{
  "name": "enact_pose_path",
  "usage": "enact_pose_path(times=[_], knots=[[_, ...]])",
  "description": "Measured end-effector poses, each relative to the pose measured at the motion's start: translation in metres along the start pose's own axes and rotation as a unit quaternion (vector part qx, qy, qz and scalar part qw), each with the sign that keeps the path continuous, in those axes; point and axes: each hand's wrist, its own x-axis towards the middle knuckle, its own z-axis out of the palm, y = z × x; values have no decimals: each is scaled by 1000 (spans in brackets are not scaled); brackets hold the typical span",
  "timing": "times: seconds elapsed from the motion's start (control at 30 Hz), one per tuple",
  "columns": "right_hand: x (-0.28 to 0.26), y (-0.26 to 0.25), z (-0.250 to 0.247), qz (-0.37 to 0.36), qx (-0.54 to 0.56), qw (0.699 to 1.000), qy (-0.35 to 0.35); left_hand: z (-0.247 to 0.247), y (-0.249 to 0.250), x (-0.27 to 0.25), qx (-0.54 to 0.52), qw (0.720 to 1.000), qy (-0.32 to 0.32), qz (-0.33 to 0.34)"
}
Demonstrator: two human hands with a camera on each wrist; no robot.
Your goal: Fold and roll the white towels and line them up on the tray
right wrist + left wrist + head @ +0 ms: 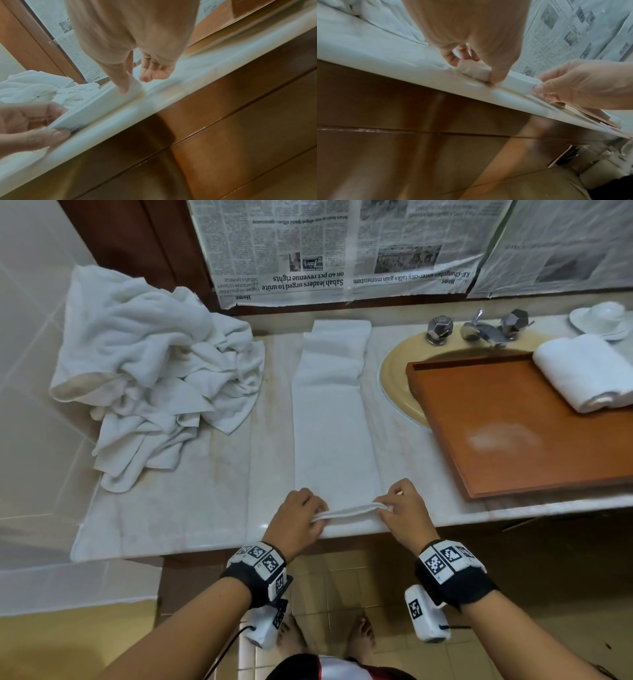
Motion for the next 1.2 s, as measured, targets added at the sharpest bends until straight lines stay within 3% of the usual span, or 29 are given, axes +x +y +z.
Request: enact_pose_path(times=[0.17,0.33,0.47,0.57,0.63,0.77,0.83,1.03,1.2], knots=[[3,5,-12,7,-32,998,-46,-14,-10,-2,-75,996,-35,-44],[13,-1,-16,46,-48,995,-74,-20,-12,-1,-164,978,55,-116],[22,-8,-10,100,-41,993,-53,-18,-10,9,-117,979,39,-162],[21,-12,-2,112,-48,992,-23,-17,-9,12,-77,985,32,-149],[16,-16,2,76,-74,994,-4,-16,-10,8,-52,993,46,-97],[6,-15,10,-92,-169,981,2,-15,-13,-2,-1,999,47,-7],[5,-8,13,-138,-195,971,17,-17,-15,-4,22,998,43,34],[-5,4,12,-205,-215,955,-7,-20,-22,-7,29,998,17,61],[3,6,8,-193,-204,959,-23,-23,-18,3,52,997,-1,48]])
